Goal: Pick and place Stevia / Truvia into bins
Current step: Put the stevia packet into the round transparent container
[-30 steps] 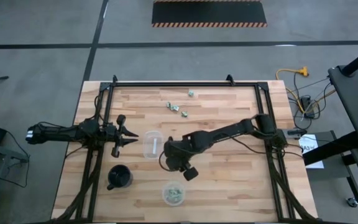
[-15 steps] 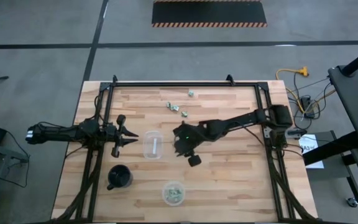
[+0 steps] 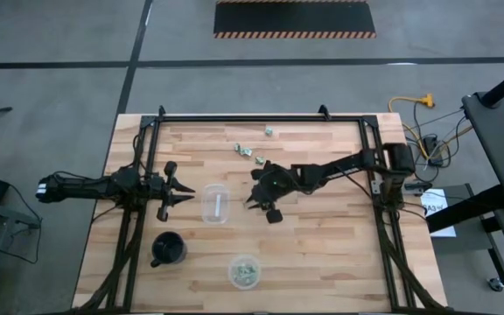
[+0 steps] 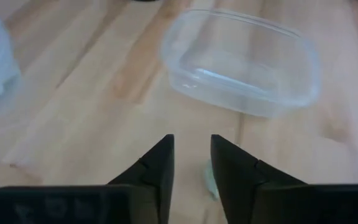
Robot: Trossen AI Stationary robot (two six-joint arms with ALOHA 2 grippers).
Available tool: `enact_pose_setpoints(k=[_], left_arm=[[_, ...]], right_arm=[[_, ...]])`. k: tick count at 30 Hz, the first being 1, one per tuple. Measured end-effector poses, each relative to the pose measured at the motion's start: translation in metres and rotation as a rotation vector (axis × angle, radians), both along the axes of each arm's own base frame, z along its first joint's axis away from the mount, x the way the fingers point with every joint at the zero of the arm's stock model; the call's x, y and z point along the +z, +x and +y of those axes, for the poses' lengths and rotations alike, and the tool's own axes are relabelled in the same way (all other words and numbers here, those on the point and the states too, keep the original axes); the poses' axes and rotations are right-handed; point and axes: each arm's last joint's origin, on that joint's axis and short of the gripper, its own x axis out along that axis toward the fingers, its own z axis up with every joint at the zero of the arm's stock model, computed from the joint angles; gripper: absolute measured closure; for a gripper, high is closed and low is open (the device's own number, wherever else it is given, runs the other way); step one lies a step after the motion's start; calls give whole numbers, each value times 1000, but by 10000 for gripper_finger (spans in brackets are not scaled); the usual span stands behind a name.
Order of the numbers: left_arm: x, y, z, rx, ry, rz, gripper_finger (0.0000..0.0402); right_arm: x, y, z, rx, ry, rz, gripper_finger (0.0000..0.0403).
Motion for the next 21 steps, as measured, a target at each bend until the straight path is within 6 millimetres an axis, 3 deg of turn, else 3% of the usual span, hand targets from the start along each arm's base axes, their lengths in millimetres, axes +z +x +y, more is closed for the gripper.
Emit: enact_pose_setpoints(k=[11,21], left_arm=[[0,0,0,0,0,0,344],[-1,0,0,0,0,6,344]], right_arm=[[-13,3,-9,-69,16,-1,206],[-41,21,-14,-105,13,53,176]])
